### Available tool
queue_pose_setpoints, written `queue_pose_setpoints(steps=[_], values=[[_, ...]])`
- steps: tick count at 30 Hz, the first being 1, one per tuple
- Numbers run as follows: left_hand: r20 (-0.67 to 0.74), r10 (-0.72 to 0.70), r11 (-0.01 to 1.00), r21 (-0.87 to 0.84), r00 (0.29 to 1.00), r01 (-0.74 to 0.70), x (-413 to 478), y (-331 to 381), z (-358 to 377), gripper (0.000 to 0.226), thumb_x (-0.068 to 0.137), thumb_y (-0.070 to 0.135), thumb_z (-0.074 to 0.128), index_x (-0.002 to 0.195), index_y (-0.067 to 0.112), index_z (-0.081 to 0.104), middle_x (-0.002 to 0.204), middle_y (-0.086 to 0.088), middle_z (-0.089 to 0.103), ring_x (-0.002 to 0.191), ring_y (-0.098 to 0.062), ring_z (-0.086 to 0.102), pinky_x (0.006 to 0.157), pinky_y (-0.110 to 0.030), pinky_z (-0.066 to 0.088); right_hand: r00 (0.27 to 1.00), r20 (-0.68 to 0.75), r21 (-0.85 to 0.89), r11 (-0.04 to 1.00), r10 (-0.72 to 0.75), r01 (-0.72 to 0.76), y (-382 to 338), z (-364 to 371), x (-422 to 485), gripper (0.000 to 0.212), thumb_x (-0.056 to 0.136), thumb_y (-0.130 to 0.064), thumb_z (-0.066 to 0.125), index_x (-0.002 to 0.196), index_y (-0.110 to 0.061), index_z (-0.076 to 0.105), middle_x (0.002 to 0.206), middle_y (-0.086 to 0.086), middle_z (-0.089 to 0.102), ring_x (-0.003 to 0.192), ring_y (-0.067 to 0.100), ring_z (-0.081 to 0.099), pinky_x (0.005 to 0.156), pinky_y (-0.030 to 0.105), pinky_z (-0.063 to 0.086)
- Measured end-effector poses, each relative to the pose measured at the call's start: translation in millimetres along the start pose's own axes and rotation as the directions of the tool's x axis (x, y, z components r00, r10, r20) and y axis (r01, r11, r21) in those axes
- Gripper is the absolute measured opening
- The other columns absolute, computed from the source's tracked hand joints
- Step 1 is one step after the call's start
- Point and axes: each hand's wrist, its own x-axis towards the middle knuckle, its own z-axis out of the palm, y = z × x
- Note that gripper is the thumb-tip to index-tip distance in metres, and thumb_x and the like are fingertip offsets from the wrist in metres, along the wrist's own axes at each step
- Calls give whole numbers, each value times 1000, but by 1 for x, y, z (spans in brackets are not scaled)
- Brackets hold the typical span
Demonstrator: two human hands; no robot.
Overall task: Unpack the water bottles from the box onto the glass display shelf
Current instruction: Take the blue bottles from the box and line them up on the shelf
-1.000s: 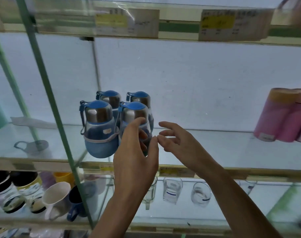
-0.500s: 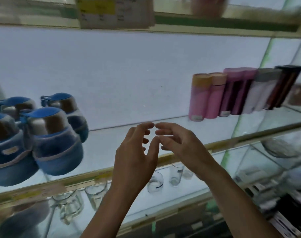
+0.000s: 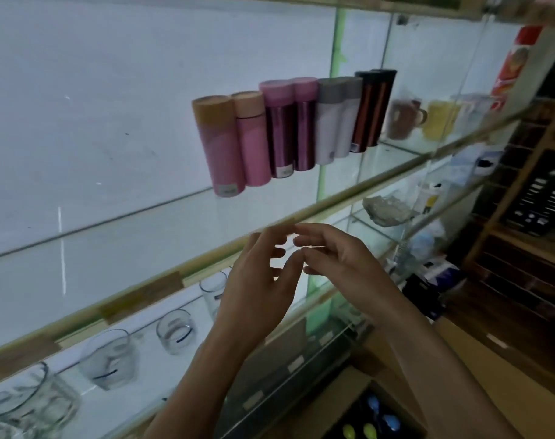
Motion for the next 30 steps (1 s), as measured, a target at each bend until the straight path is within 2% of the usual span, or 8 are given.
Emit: queue_pose_setpoints(steps=[3,12,15,17,21,25,27,30], values=[[66,-30,1000,-3,997,30,3,-4,35,32,98,32,59,129,40,55,123,17,58,111,-1,61,80,-12,52,997,-24,-20,998,67,-68,25,-30,-11,33,100,-21,64,128,-39,66,122,-11,70,113,8,68,101,43,57],[287,-81,997,25,955,77,6,-18,118,35,100,37,58,134,44,52,129,15,57,116,-3,59,93,-31,54,954,-159,15,966,255,-256,87,-83,-44,29,99,-27,67,124,-41,67,121,-13,69,114,2,65,103,41,56],[375,-87,996,6,923,92,6,-30,144,34,99,38,58,132,44,53,128,16,58,113,-2,59,88,-23,49,921,-210,27,944,328,-330,111,-92,-54,30,100,-26,67,127,-38,65,123,-11,68,115,3,64,104,40,55],[443,-89,995,5,892,96,7,-43,162,33,97,41,59,130,46,53,127,18,58,110,3,59,86,-19,48,895,-233,44,924,379,-380,128,-96,-61,30,100,-29,66,129,-37,64,125,-9,66,118,5,63,104,41,54],[560,-95,993,-2,823,116,6,-72,190,36,95,46,57,130,41,53,125,15,60,112,-3,61,93,-33,54,828,-280,80,871,486,-485,157,-96,-73,30,101,-30,64,131,-36,62,124,-9,65,119,6,62,106,41,53],[679,-69,995,-7,730,100,8,-106,216,34,99,37,60,132,34,54,122,13,62,111,-1,62,91,-26,53,744,-354,81,811,567,-580,191,-90,-83,30,99,-42,65,129,-42,62,121,-17,65,118,2,62,106,40,53],[721,-65,995,-4,690,97,6,-123,228,35,100,34,60,134,32,54,123,12,62,110,2,60,92,-23,52,694,-377,117,774,614,-622,203,-85,-88,30,100,-41,65,130,-39,62,123,-13,64,118,4,62,105,40,53],[785,-79,994,12,615,112,4,-145,249,40,99,30,60,138,31,53,127,9,60,112,-2,60,96,-29,53,636,-413,167,741,652,-651,227,-81,-96,31,100,-38,64,131,-37,61,124,-9,62,118,6,62,105,40,54]])
